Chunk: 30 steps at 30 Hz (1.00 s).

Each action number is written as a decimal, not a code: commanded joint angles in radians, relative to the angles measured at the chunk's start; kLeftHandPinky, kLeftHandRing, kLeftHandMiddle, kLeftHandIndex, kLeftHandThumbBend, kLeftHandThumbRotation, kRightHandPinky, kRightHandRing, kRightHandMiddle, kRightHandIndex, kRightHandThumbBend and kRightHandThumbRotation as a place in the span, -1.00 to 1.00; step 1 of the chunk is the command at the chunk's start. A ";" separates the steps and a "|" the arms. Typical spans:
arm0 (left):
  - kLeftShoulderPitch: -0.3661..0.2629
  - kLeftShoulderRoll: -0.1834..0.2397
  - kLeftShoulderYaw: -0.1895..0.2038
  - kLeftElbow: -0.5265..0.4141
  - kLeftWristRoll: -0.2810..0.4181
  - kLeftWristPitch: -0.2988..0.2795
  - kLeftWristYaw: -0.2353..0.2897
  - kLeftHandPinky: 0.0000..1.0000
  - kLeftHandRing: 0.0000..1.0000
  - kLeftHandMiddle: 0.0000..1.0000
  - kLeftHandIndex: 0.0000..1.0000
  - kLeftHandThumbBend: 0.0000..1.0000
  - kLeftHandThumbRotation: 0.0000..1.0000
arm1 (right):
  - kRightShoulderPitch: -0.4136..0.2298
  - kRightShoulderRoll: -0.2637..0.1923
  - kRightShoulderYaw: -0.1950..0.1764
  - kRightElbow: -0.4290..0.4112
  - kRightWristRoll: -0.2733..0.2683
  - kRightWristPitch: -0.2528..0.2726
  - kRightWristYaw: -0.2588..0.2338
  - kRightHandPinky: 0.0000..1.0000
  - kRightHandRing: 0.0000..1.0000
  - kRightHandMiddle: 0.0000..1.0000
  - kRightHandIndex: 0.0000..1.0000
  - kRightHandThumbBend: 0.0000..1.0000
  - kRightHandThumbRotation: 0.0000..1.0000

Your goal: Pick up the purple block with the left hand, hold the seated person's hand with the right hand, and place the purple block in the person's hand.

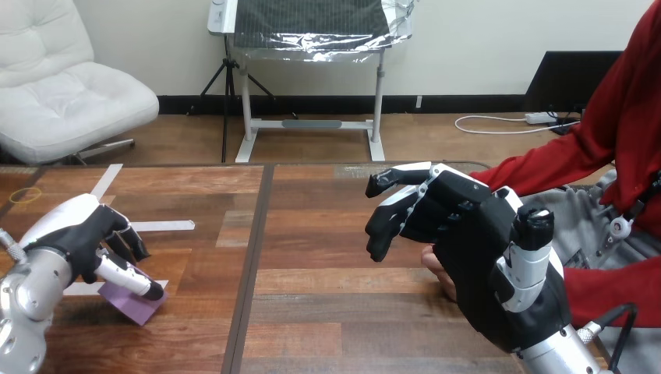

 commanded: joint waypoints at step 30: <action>-0.039 -0.008 0.024 -0.127 -0.045 -0.001 -0.007 -0.28 -0.18 -0.06 -0.10 0.49 -1.00 | -0.057 0.009 -0.013 -0.004 -0.001 -0.023 -0.005 -0.27 -0.12 0.03 0.24 0.81 1.00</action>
